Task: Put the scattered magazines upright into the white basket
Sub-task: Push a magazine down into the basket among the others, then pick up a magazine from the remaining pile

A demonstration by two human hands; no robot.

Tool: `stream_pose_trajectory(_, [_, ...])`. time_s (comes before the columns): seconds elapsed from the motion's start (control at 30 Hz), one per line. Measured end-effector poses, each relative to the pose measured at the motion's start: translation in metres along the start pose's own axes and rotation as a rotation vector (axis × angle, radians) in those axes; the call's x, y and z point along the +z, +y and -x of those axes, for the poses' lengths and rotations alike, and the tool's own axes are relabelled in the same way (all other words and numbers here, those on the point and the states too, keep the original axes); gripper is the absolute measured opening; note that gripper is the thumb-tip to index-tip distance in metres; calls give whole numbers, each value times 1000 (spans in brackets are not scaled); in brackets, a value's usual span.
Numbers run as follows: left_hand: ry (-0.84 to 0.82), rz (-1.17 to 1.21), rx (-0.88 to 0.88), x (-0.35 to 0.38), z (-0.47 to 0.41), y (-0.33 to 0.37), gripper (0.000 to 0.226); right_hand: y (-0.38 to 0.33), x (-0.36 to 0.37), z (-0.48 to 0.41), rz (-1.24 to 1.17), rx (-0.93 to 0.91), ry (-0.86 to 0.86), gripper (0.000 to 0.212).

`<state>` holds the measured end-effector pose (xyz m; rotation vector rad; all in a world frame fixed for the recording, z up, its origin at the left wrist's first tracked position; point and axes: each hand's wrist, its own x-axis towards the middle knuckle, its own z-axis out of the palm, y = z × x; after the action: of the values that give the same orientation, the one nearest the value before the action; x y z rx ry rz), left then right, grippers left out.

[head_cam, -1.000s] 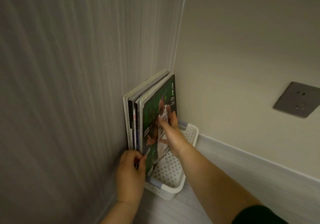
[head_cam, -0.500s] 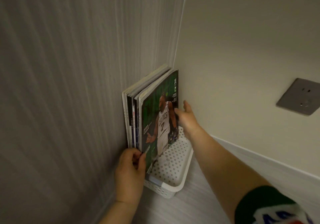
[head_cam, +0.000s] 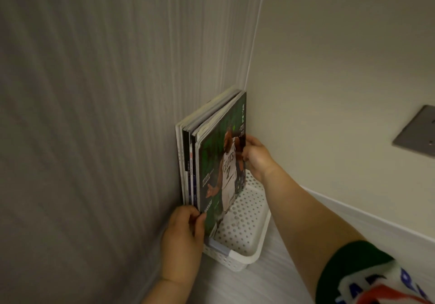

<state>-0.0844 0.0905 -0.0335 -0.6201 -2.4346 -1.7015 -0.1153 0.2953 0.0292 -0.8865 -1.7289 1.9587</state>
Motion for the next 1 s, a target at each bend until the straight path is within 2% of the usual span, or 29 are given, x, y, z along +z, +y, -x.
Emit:
stream_pose_trajectory(0.1, [-55,-29,-25,-8,0,5,21,7,-7,12,94,40,0,45])
stream_pose_trajectory(0.2, [-38,-52,62,-19,8,15,2,21,-31,40,165,78,111,45])
stream_pose_trajectory(0.33, [-96,-11,202,-8,35,43,10,26,-70,96,103,29,203,40])
stream_pose_trajectory(0.53, [-347,123,289,47,106,87,11,39,-158,179,148,1,394,33])
stream_pose_trajectory(0.6, [-436,119,340,63,133,100,6,47,-195,209,107,-5,418,33])
stream_pose_trajectory(0.7, [-555,77,398,86,174,122,8,62,-255,260,94,13,440,34])
stream_pose_trajectory(0.87, [-701,56,449,127,253,168,6,93,-366,355,384,79,673,23])
stream_pose_trajectory(0.93, [-763,51,489,146,286,182,10,105,-414,389,617,126,764,24])
stream_pose_trajectory(1.0, [-823,24,513,167,318,193,12,118,-456,424,742,213,808,29])
